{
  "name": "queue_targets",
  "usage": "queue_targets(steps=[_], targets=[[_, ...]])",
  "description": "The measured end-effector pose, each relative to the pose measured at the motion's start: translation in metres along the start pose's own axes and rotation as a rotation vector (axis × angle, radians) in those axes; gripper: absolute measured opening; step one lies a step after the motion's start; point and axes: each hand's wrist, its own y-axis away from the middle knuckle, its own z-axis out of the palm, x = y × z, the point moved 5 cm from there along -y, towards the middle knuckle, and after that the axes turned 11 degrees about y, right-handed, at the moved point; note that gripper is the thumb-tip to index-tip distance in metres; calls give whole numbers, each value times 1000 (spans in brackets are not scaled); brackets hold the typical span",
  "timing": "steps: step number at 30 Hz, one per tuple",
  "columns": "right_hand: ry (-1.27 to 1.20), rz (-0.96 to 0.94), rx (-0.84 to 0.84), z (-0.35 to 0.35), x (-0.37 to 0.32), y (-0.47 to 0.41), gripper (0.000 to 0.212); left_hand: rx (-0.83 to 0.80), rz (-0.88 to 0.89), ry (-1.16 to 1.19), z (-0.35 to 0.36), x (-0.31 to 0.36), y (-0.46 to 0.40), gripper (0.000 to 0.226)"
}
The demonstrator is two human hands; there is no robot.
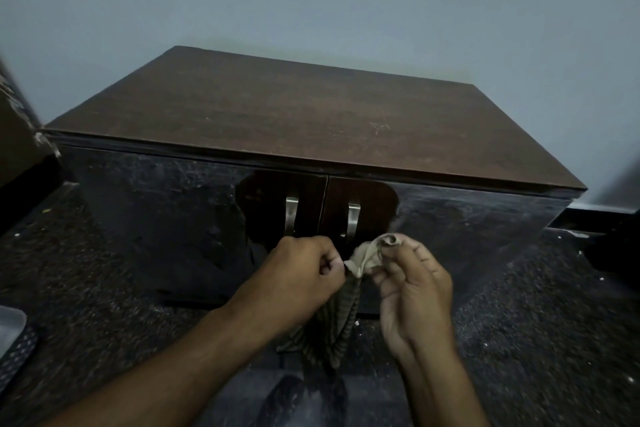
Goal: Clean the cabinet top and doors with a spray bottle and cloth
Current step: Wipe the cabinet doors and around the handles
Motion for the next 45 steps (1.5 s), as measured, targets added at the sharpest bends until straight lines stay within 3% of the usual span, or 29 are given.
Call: queue_targets(steps=[2,5,7,10,12,14,16,19,23,28,35,39,41,45], targets=[[-25,82,-57,-1,8,3,15,-55,-51,78,4,-2,0,6],[-91,86,-135,3,6,3,19,-146,-74,110,12,-4,3,29],[-75,38,-139,0,3,-1,25,-59,-76,147,5,-3,1,16],[362,-142,-56,-14,4,-7,33,92,-47,158,-8,-2,0,15],[616,-259,-120,-11,3,-3,38,142,-8,149,-13,2,1,16],[715,-318,-234,-5,3,1,32,176,38,161,-16,7,1,18],[748,-361,-303,-1,1,5,22,184,90,195,-19,10,1,21],[757,-416,-293,3,2,12,28,151,126,284,-20,16,4,23],[546,-252,-294,7,15,17,25,101,99,402,-20,13,1,24],[262,-132,-196,13,29,16,35,107,70,419,-20,7,0,24],[791,-693,275,8,-19,4,28,333,157,173,-29,14,2,19],[1023,-1017,231,39,-23,7,23,379,261,64,-32,22,4,27],[1074,-1083,207,42,-20,7,21,407,267,53,-33,23,3,27],[1013,-1017,323,23,-28,3,22,448,261,56,-39,24,6,26]])
